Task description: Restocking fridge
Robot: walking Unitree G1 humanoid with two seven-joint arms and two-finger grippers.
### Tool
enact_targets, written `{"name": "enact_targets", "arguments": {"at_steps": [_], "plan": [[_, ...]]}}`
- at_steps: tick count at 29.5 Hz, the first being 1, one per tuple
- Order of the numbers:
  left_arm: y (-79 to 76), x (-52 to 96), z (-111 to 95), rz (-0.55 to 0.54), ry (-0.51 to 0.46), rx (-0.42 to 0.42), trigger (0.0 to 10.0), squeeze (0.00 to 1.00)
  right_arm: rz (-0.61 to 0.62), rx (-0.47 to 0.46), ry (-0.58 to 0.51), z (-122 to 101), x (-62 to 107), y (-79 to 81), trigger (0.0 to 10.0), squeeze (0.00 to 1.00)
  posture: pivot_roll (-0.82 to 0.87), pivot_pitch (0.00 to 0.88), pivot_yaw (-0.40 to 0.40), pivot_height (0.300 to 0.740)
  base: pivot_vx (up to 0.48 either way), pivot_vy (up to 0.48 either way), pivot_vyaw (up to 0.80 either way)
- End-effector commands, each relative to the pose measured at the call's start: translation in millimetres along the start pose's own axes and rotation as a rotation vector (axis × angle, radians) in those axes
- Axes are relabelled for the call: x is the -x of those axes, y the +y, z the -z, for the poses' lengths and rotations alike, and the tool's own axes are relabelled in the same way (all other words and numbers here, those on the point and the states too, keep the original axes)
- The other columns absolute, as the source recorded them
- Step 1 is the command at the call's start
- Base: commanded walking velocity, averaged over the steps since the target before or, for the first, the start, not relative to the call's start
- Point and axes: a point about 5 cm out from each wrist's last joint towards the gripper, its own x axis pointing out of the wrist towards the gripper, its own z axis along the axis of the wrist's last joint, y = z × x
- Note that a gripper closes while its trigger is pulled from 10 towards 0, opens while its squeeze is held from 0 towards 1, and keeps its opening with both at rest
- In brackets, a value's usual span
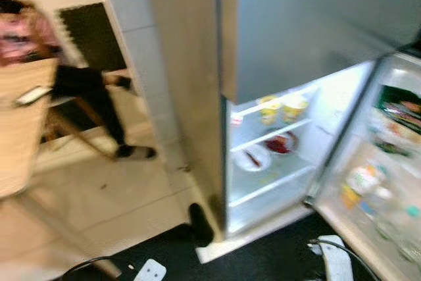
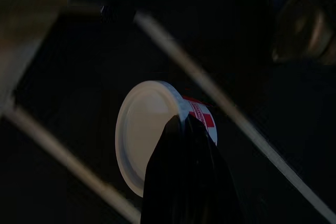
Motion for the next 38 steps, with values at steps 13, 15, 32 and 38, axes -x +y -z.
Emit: {"name": "enact_targets", "arguments": {"at_steps": [13,15,32,38], "plan": [[-0.5,-0.4,-1.9,0.004,-0.001,0.028,10.0,0.00,-0.004,0.001,0.001,0.0,-0.9,3.3,10.0,0.00,-0.02,0.000,0.016,0.740,0.000,0.000,0.79],[-0.6,-0.3,-1.6,0.004,0.000,0.028,10.0,0.00,-0.005,0.004,0.001,0.1,-1.0,3.7,10.0,0.00,-0.02,0.000,0.018,0.740,0.000,0.000,0.79],[-5.8,-0.3,2.1,0.034,0.015,0.052,10.0,0.00,0.023,-0.022,-0.005,4.2,-0.5,3.0,10.0,0.00,-0.03,0.000,0.022,0.740,0.000,-0.018,0.56],[-4.8,-0.4,0.7,0.033,0.013,0.054,10.0,0.00,0.022,-0.022,-0.005,4.6,-0.3,2.5,10.0,0.00,-0.03,0.000,0.021,0.740,0.000,-0.382,0.00]]}}
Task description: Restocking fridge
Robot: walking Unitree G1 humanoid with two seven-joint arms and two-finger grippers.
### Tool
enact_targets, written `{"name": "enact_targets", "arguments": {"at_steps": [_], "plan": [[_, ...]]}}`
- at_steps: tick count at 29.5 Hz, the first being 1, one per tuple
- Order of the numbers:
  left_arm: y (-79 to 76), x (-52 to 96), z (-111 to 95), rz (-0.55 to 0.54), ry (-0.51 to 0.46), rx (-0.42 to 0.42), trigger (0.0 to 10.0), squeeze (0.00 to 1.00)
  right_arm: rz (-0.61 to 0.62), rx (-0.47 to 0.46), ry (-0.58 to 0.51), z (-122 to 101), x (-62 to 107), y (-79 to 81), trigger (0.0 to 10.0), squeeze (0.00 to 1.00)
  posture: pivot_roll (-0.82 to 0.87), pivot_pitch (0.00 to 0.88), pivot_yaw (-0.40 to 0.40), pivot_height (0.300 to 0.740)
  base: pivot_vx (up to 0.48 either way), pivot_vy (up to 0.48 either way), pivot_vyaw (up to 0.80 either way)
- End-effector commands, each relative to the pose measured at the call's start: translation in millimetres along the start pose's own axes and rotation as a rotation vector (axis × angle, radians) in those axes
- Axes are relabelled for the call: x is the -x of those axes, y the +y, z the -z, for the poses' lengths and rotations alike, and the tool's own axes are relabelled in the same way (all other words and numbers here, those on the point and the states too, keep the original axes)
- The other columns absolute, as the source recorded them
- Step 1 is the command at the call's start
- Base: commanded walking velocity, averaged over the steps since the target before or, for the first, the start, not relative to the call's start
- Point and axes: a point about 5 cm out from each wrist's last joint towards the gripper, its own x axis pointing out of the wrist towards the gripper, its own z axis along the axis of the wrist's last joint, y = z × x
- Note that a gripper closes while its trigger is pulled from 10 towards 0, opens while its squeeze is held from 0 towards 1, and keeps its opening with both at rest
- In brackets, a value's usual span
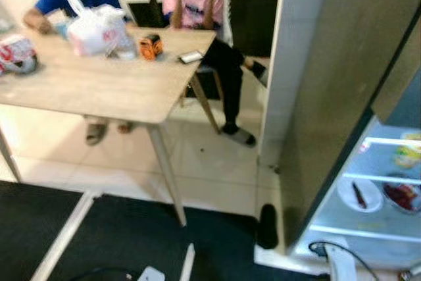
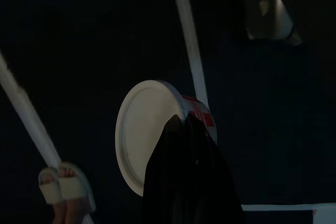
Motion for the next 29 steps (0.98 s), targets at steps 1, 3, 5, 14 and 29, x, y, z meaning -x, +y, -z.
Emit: {"name": "enact_targets", "arguments": {"at_steps": [1,3,5,14,29], "plan": [[-1.3,0.2,3.3,0.007,0.013,0.012,10.0,0.00,0.006,-0.004,-0.008,-0.2,0.4,-1.8,10.0,0.00,-0.03,0.000,0.021,0.740,0.000,-0.420,0.00],[-1.5,0.2,3.2,0.009,0.013,0.012,10.0,0.00,0.008,-0.004,-0.007,0.3,0.7,-2.5,10.0,0.00,-0.03,0.000,0.021,0.740,0.000,-0.420,0.00],[-1.7,0.2,3.3,0.010,0.013,0.013,10.0,0.00,0.009,-0.003,-0.006,0.6,0.8,-2.7,10.0,0.00,-0.03,0.000,0.021,0.740,0.000,-0.418,0.00],[-3.6,0.0,3.6,0.021,0.014,0.018,10.0,0.00,0.008,0.001,-0.007,-0.1,0.7,-2.8,10.0,0.00,-0.03,0.000,0.017,0.740,0.000,-0.422,0.00],[-4.0,-0.1,2.5,0.024,0.011,0.006,10.0,0.00,0.010,0.020,0.002,-2.3,1.0,-5.8,10.0,0.00,-0.03,0.000,0.008,0.740,0.000,-0.422,-0.25]]}}
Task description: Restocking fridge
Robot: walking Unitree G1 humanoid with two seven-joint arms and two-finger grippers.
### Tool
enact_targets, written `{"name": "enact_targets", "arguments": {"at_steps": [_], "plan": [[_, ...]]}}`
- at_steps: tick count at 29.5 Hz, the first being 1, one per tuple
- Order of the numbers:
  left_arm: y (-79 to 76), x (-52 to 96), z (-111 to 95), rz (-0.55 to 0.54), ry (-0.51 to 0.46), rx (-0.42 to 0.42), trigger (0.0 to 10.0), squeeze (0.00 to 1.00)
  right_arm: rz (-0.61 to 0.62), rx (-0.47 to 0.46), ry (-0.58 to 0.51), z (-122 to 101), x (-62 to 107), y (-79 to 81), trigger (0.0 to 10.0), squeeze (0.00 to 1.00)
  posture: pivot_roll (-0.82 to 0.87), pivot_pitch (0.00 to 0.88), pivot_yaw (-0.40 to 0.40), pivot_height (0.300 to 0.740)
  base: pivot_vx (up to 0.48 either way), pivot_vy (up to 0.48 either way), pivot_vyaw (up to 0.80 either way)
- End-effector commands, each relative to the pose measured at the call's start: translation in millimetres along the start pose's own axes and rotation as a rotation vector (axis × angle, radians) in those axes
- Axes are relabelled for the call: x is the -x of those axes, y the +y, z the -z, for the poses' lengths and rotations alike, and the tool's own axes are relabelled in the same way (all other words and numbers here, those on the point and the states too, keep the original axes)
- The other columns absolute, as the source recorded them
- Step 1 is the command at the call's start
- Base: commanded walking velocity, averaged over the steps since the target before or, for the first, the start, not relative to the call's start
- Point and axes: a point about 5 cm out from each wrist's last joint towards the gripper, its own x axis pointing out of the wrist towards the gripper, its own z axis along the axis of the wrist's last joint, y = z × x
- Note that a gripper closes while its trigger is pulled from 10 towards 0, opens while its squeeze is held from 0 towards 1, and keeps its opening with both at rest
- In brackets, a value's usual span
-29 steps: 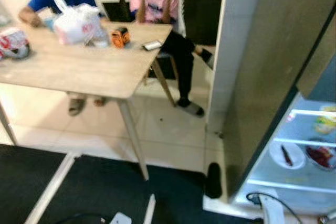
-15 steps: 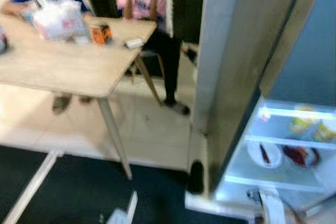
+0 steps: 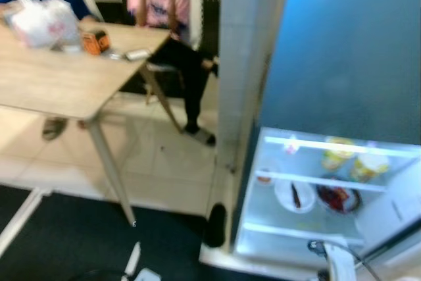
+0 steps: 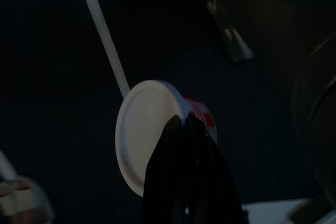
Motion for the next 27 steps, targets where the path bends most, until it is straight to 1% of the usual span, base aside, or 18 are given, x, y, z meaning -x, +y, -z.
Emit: {"name": "enact_targets", "arguments": {"at_steps": [1,3,7,11,23,24,25,26,27], "plan": [[-1.0,-0.9,-12,0.001,-0.042,-0.001,10.0,0.00,0.007,-0.011,0.006,4,1.0,-2.6,10.0,0.00,-0.03,0.000,0.008,0.740,0.000,-0.424,-0.80],[1.5,-0.9,-14,-0.019,-0.048,-0.001,10.0,0.00,0.008,-0.007,-0.007,1,0.8,-2.8,10.0,0.00,-0.03,0.000,0.008,0.740,0.000,0.000,0.00],[1.7,-0.9,-16,-0.022,-0.057,-0.016,10.0,0.00,0.005,-0.005,-0.013,-1,0.6,-2.5,10.0,0.00,-0.03,0.000,0.008,0.740,0.000,0.000,0.00],[3.4,-1.0,-26,-0.043,-0.093,-0.034,10.0,0.00,0.004,-0.004,-0.013,-1,0.5,-2.1,10.0,0.00,-0.03,0.000,0.008,0.740,0.000,0.000,0.00],[1.9,-1.0,-41,-0.034,-0.153,-0.058,10.0,0.00,-0.002,-0.003,-0.010,0,-0.1,0.9,10.0,0.00,-0.03,0.000,0.006,0.740,0.000,0.000,0.00],[1.6,-0.3,-54,-0.025,-0.208,-0.081,10.0,0.00,-0.007,0.001,-0.014,-1,-0.2,1.3,10.0,0.00,-0.03,0.000,0.003,0.740,0.000,0.000,0.00],[1.6,-0.3,-54,-0.025,-0.208,-0.081,10.0,0.00,-0.007,0.001,-0.014,-1,-0.2,1.3,10.0,0.00,-0.03,0.000,0.003,0.740,0.000,0.000,0.00],[1.4,0.4,-62,-0.022,-0.239,-0.089,10.0,0.00,-0.010,0.005,-0.017,-2,-0.2,1.4,10.0,0.00,-0.03,0.000,0.001,0.740,0.000,0.000,0.00],[4.7,1.8,-73,-0.033,-0.278,-0.104,10.0,0.00,-0.012,0.006,-0.026,-4,-0.3,1.3,10.0,0.00,-0.03,0.000,0.000,0.740,0.000,0.000,0.00]]}}
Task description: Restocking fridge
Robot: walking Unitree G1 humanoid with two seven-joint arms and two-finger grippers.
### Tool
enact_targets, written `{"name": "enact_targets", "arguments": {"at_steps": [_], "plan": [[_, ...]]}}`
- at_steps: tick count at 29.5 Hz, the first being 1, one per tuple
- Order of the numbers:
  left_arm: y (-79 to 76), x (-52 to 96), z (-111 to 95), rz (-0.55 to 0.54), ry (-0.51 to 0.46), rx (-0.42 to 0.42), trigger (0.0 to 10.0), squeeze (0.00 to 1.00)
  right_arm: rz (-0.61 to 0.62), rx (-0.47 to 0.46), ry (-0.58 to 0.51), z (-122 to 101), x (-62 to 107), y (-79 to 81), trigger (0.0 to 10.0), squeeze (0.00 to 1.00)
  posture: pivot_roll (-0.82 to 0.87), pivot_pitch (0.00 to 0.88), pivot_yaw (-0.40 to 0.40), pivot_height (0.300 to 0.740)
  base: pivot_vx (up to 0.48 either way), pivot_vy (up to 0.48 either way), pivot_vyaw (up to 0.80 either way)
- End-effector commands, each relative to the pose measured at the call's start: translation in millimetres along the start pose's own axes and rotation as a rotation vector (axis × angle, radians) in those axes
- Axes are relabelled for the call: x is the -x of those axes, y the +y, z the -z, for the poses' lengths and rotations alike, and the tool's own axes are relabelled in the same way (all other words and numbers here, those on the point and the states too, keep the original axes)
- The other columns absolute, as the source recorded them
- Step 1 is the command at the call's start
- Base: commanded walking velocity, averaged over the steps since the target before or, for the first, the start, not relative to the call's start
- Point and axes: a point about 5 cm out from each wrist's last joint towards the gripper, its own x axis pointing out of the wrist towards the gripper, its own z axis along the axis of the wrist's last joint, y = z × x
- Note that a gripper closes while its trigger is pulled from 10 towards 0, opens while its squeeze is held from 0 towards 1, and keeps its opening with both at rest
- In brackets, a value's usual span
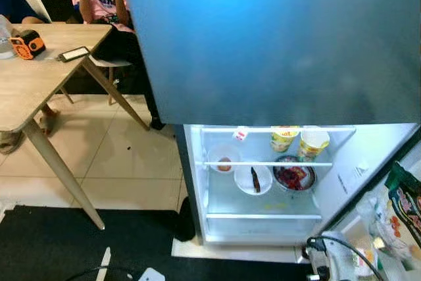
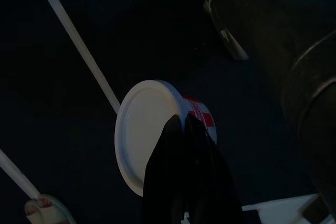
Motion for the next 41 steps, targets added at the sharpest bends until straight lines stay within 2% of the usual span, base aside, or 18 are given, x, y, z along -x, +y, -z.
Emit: {"name": "enact_targets", "arguments": {"at_steps": [1,2,4,5,6,8,9,12,16,18,21,24,26,31,34,35,36,41], "plan": [[19.0,1.9,-70,-0.056,-0.269,-0.034,10.0,0.00,-0.007,0.002,-0.026,-5,-0.6,1.2,10.0,0.00,-0.03,0.000,0.000,0.740,0.000,0.000,0.00],[19.0,1.9,-70,-0.056,-0.269,-0.034,10.0,0.00,-0.007,0.002,-0.026,-5,-0.6,1.2,10.0,0.00,-0.03,0.000,0.000,0.740,0.000,0.000,0.00],[30.2,4.4,-82,-0.098,-0.288,-0.129,10.0,0.00,-0.006,-0.001,-0.032,-8,-0.8,0.7,10.0,0.00,-0.03,0.000,-0.001,0.740,0.000,0.000,0.00],[36.5,5.8,-88,-0.120,-0.286,-0.229,10.0,0.00,-0.007,0.003,-0.036,-10,-1.1,0.8,10.0,0.00,-0.03,0.000,-0.001,0.740,0.000,0.000,0.00],[36.5,5.8,-88,-0.120,-0.286,-0.229,10.0,0.00,-0.007,0.003,-0.036,-10,-1.1,0.8,10.0,0.00,-0.03,0.000,-0.001,0.740,0.000,0.000,0.00],[47.8,8.6,-97,-0.149,-0.269,-0.364,10.0,0.00,-0.006,0.004,-0.048,-16,-1.5,0.7,10.0,0.00,-0.03,0.000,-0.003,0.740,0.000,0.000,0.00],[47.8,8.6,-97,-0.149,-0.269,-0.364,10.0,0.00,-0.006,0.004,-0.048,-16,-1.5,0.7,10.0,0.00,-0.03,0.000,-0.003,0.740,0.000,0.000,0.00],[61.2,13.1,-112,-0.201,-0.257,-0.523,10.0,0.00,-0.007,0.004,-0.058,-19,-1.9,1.1,10.0,0.00,-0.03,0.000,-0.001,0.740,0.000,0.000,0.00],[66.6,16.8,-125,-0.237,-0.283,-0.621,10.0,0.00,-0.010,0.003,-0.054,-16,-1.9,2.3,10.0,0.00,-0.03,0.000,-0.001,0.740,0.000,0.000,0.00],[61.3,15.9,-125,-0.183,-0.297,-0.580,10.0,0.00,-0.010,0.005,-0.040,-11,-1.6,2.7,10.0,0.00,-0.03,0.000,-0.001,0.740,0.000,0.000,0.00],[29.7,7.9,-105,0.089,-0.263,-0.439,10.0,0.00,-0.005,0.010,-0.021,-6,-0.9,1.8,10.0,0.00,-0.03,0.000,0.001,0.740,0.000,0.000,0.00],[-0.3,3.8,-78,0.305,-0.192,-0.469,10.0,0.00,0.001,0.007,-0.017,-4,-0.6,0.7,10.0,0.00,-0.04,0.000,0.004,0.740,0.000,0.000,0.00],[-10.4,1.4,-57,0.338,-0.111,-0.502,10.0,0.00,0.005,0.002,-0.017,-4,-0.5,0.2,10.0,0.00,-0.04,0.000,0.007,0.740,0.000,0.000,0.00],[5.7,-0.4,-43,0.169,-0.047,-0.544,10.0,0.00,0.009,-0.004,-0.017,-3,-0.3,-0.1,10.0,0.00,-0.04,0.000,0.006,0.740,0.000,0.000,0.00],[19.2,0.5,-57,0.061,-0.096,-0.486,10.0,0.00,0.012,-0.004,-0.016,-3,-0.3,-0.2,10.0,0.00,-0.04,0.000,0.005,0.740,0.000,0.000,0.00],[37.4,4.0,-77,-0.059,-0.171,-0.421,10.0,0.00,0.017,-0.002,-0.015,-3,-0.3,-0.8,10.0,0.00,-0.04,0.000,0.006,0.740,0.000,0.000,0.00],[42.3,5.5,-84,-0.085,-0.195,-0.406,10.0,0.00,0.020,-0.001,-0.015,-3,-0.3,-1.2,10.0,0.00,-0.04,0.000,0.006,0.740,0.000,0.000,0.00],[49.2,11.3,-114,-0.152,-0.317,-0.368,10.0,0.00,0.033,-0.003,-0.024,-9,-0.8,-2.2,10.0,0.00,-0.03,0.000,0.005,0.740,0.000,0.000,0.00]]}}
